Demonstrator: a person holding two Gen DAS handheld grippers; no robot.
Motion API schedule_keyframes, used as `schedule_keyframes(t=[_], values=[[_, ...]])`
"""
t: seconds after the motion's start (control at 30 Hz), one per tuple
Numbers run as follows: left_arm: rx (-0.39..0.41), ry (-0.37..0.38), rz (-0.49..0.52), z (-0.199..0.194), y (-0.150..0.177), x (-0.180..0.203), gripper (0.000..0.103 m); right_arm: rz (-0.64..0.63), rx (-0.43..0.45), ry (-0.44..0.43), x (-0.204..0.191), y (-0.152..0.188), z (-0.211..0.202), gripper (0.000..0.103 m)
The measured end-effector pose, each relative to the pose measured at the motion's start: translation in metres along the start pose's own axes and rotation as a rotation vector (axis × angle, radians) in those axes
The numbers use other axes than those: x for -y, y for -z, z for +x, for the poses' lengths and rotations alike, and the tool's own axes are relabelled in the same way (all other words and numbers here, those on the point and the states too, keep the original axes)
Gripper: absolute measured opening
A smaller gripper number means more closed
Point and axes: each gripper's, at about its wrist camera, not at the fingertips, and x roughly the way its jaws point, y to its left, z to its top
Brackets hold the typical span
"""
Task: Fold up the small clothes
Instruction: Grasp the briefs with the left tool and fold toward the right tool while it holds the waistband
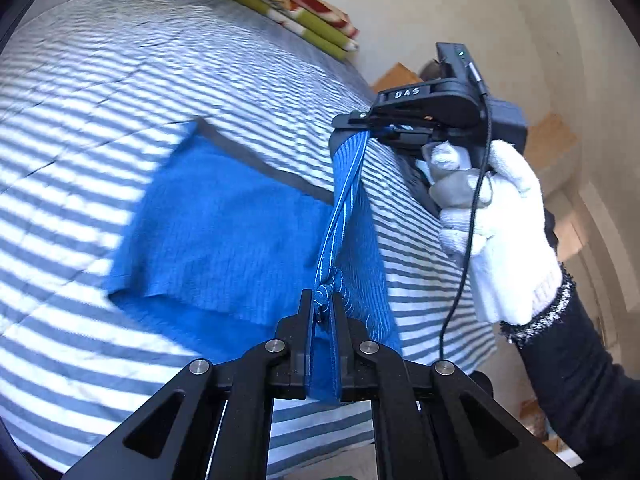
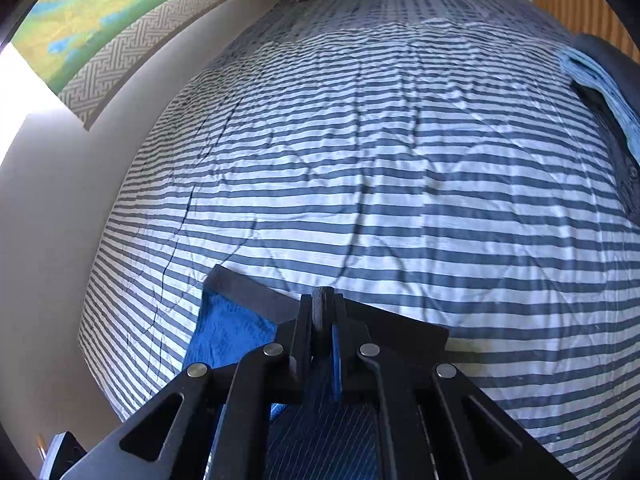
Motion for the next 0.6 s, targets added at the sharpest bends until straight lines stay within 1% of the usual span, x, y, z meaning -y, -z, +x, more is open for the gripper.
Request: schedule_keyframes(t=[0.13, 0.27, 0.43, 0.6], values=[[0.015, -0.028, -0.059, -0.017, 0.006, -0.041, 0.006, -0.068, -0.027, 0.033, -0.049, -0.003, 0.033, 0.007], [0.019, -0.038, -0.103, -0.020, 0.004, -0.069, 0.006, -0.098, -0.059, 0.069, -0.079, -0.001, 0.062, 0.007], [0.021, -0.042, -0.130, -0.018, 0.004, -0.090, 0.006, -0.108, -0.095, 0.132, -0.094, 0.000, 0.090, 0.007], [0.026, -0.042, -0.141, -0.021, 0.007, -0.101, 0.006, -0.102, -0.116, 0.156, -0.097, -0.001, 0.105, 0.007]])
